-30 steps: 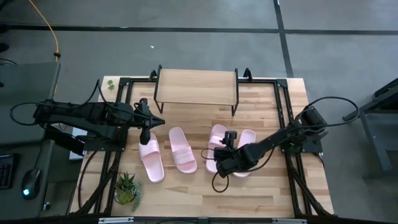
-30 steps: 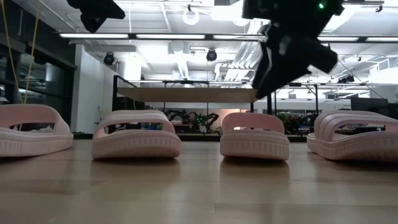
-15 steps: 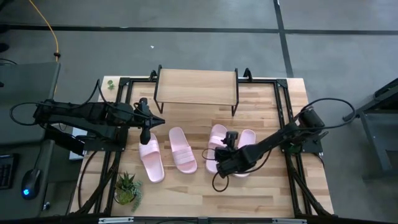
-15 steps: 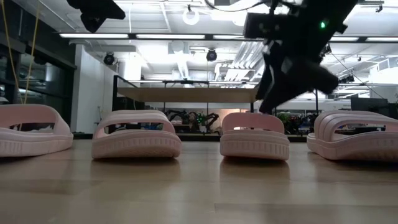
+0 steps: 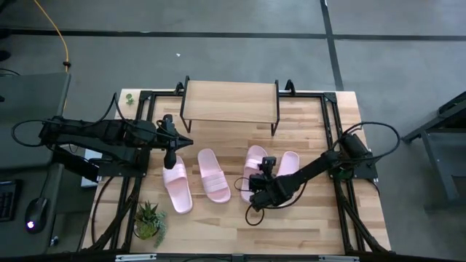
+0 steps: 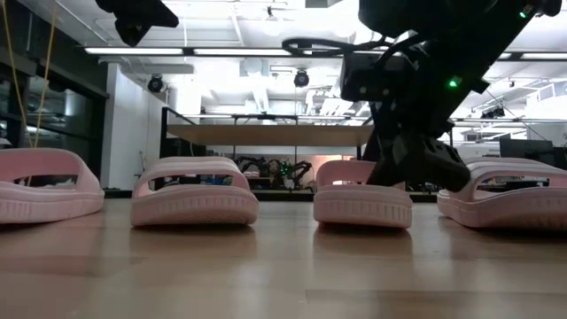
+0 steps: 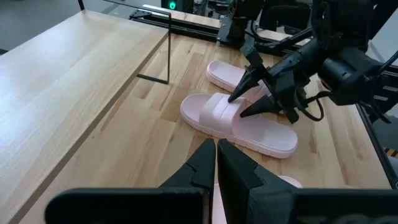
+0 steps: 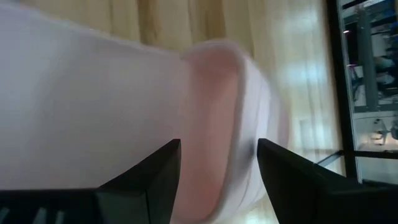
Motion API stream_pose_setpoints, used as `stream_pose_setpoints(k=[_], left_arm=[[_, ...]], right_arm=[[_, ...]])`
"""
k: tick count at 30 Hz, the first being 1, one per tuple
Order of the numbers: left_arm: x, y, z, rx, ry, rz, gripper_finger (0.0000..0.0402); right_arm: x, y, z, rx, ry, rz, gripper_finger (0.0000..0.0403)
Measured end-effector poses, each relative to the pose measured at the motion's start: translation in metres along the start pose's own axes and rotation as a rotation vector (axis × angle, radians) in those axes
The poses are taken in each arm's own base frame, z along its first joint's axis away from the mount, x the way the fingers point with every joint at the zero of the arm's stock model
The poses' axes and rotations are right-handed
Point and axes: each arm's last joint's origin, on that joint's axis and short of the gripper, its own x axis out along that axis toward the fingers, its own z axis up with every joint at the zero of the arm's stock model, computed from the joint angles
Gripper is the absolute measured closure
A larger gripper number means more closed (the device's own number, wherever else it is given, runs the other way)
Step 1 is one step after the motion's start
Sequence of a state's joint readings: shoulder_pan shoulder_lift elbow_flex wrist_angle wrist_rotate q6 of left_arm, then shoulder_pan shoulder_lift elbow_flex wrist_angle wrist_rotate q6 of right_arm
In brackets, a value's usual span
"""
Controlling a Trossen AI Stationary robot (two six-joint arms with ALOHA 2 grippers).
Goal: Pick and place slides into the shelf
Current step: Put the white slide on the shelf
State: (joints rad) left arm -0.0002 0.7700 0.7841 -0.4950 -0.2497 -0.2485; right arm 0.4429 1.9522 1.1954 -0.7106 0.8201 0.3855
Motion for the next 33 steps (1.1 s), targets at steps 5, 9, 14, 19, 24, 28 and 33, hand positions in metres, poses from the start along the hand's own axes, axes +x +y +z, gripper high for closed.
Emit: stream_pose_setpoints(k=[5, 9, 14, 19, 24, 28, 33], left_arm=[[0.000, 0.000, 0.000, 0.000, 0.000, 0.000, 0.0394], [0.000, 0.000, 0.000, 0.000, 0.000, 0.000, 0.0394], [0.000, 0.000, 0.000, 0.000, 0.000, 0.000, 0.0394], [0.000, 0.000, 0.000, 0.000, 0.000, -0.001, 0.0394], [0.000, 0.000, 0.000, 0.000, 0.000, -0.001, 0.0394], [0.000, 0.000, 0.000, 0.000, 0.000, -0.001, 0.0394], [0.000, 0.000, 0.000, 0.000, 0.001, -0.001, 0.0394]], right_arm=[[0.001, -0.002, 0.001, 0.010, -0.014, -0.040, 0.0199], [0.004, -0.004, 0.002, 0.021, -0.010, -0.046, 0.0199], [0.009, -0.009, 0.003, 0.062, 0.002, -0.053, 0.0207], [0.012, -0.012, 0.003, 0.077, 0.013, -0.051, 0.0246], [0.011, -0.011, 0.003, 0.077, 0.014, -0.047, 0.0298], [0.011, -0.011, 0.003, 0.078, 0.021, -0.029, 0.0339], [0.011, -0.011, 0.003, 0.078, 0.024, -0.020, 0.0392]])
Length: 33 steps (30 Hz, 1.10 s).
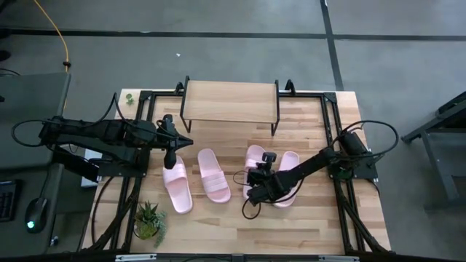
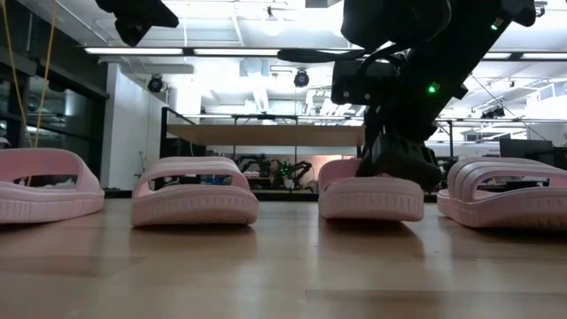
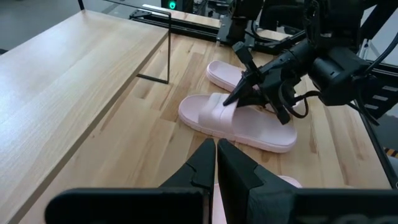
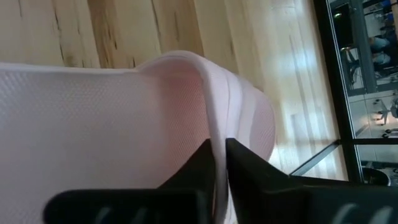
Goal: Pick and place slides into the shelf
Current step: Put the white slide on the shelf
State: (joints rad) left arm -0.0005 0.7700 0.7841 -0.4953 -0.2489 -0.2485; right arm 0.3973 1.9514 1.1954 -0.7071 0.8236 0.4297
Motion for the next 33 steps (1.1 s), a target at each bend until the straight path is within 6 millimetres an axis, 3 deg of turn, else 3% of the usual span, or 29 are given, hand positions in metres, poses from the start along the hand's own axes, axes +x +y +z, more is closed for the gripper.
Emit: stream_pose_setpoints(k=[8, 19, 33], left_arm=[[0.000, 0.000, 0.000, 0.000, 0.000, 0.000, 0.0394], [0.000, 0.000, 0.000, 0.001, 0.001, 0.000, 0.0394], [0.000, 0.000, 0.000, 0.013, 0.001, 0.000, 0.0394]], right_arm=[[-0.005, -0.003, 0.006, -0.012, 0.015, 0.007, 0.0398], [-0.038, -0.025, 0.041, -0.029, 0.017, -0.016, 0.0400], [-0.078, -0.058, 0.069, -0.082, 0.009, -0.086, 0.0402]])
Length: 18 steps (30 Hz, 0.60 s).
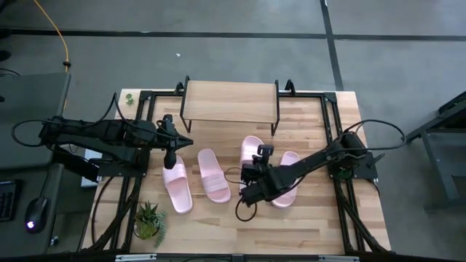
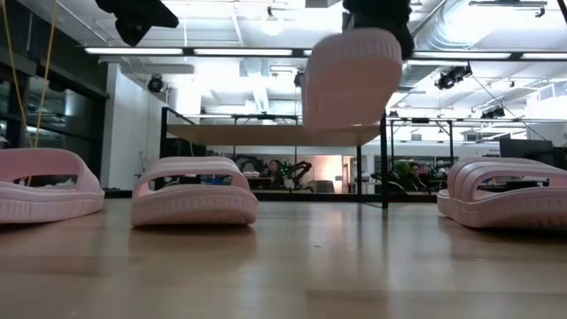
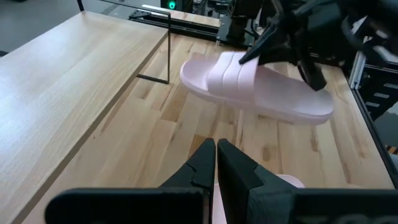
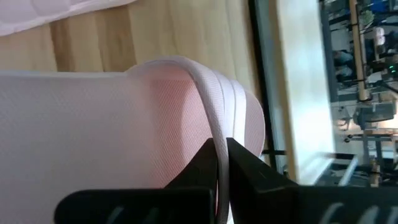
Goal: Pick and place slides into the shelf
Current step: Put the white slide on the shelf
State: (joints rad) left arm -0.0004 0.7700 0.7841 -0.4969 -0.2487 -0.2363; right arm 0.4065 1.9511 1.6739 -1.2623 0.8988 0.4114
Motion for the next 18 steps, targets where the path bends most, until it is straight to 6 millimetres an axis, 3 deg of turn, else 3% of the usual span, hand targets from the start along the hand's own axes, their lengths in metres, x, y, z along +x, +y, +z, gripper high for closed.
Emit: stream_pose_setpoints(k=[18], left_arm=[[0.000, 0.000, 0.000, -0.001, 0.000, 0.000, 0.0394]], right_arm=[[-0.034, -0.045, 0.022, -0.018, -0.032, -0.005, 0.0402]])
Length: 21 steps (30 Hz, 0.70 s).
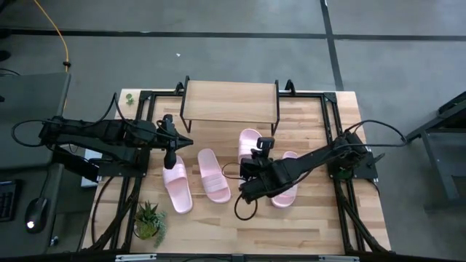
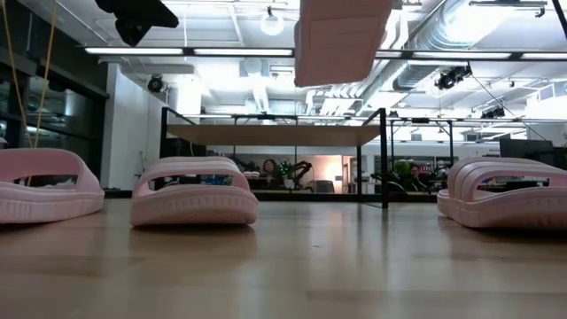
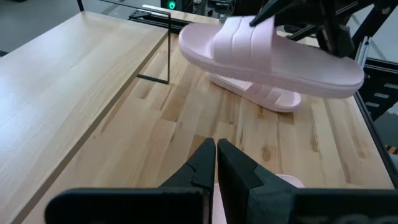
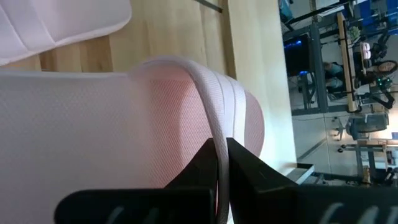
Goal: Pick and place slides into the shelf
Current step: Put the white slide on the shelf
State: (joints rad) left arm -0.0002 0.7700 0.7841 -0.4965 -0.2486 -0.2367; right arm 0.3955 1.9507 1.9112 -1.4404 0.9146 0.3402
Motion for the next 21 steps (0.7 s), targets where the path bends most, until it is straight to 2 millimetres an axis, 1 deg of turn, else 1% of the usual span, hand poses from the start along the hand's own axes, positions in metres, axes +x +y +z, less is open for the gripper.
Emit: stream_pose_setpoints(k=[4, 8, 14, 21], left_arm=[[0.000, 0.000, 0.000, 0.000, 0.000, 0.000, 0.0394], [0.000, 0.000, 0.000, 0.000, 0.000, 0.000, 0.0394], [0.000, 0.000, 0.000, 0.000, 0.000, 0.000, 0.0394], [0.000, 0.000, 0.000, -0.001, 0.000, 0.000, 0.0394]], right_arm=[[-0.002, -0.009, 0.000, -0.003, 0.004, 0.000, 0.0402], [-0.008, -0.026, -0.002, 0.021, -0.013, 0.009, 0.0402], [-0.023, -0.052, -0.009, 0.056, -0.064, 0.024, 0.0402], [-0.039, -0.074, -0.011, 0.081, -0.161, 0.078, 0.0402]])
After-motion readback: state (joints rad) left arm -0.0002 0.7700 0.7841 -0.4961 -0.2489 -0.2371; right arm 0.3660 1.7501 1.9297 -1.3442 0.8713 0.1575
